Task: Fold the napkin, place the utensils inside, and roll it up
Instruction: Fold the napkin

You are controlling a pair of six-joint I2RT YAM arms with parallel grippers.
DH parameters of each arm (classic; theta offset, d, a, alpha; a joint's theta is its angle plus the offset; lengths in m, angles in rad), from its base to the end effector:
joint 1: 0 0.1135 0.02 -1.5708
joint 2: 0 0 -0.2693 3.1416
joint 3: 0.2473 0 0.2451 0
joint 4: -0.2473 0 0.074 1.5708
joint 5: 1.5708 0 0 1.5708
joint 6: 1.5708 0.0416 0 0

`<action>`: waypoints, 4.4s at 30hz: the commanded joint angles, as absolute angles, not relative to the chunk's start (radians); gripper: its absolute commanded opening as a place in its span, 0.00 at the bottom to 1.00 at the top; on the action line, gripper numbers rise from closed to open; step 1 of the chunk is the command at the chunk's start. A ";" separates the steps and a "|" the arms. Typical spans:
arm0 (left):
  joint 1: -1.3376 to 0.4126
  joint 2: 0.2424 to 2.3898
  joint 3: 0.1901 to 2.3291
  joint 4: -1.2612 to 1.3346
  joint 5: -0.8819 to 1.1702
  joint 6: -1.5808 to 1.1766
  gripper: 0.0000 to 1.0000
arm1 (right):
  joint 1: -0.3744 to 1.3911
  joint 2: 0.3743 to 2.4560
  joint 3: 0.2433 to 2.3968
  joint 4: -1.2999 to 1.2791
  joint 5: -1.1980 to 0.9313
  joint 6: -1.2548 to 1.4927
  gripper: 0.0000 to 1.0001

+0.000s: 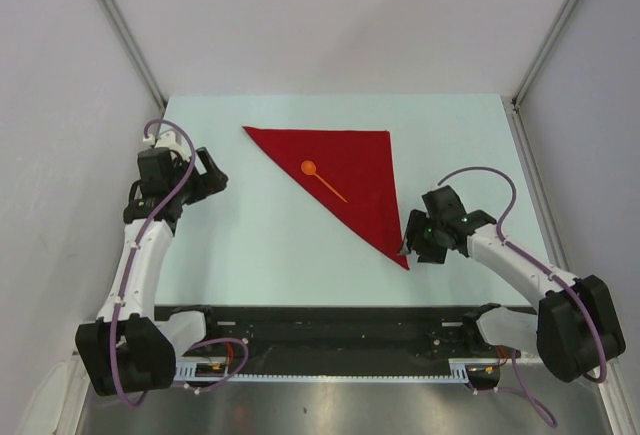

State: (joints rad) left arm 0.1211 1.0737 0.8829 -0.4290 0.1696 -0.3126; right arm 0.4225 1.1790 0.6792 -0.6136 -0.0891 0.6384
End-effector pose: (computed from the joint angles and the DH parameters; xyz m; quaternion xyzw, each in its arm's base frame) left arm 0.2291 0.0208 0.2972 -0.1527 0.8735 -0.1186 0.4468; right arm 0.1859 0.0876 0.1976 0.0948 0.9684 0.1520 0.1734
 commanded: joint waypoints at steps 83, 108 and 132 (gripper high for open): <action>0.130 1.048 0.877 -0.394 0.232 -0.327 0.92 | 0.457 1.364 0.554 -0.523 -0.023 0.759 0.36; 0.127 1.052 0.874 -0.388 0.255 -0.334 0.92 | 0.448 1.247 0.574 -0.687 0.054 0.764 0.00; 0.129 1.042 0.873 -0.382 0.273 -0.336 0.92 | 0.554 1.690 1.242 -0.511 0.017 0.600 0.00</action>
State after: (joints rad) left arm 0.1211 1.0702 0.8787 -0.4221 0.2497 -0.3244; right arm 0.5182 1.5738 1.0874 -0.6201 0.0315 0.6628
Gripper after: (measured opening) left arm 0.923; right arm 0.010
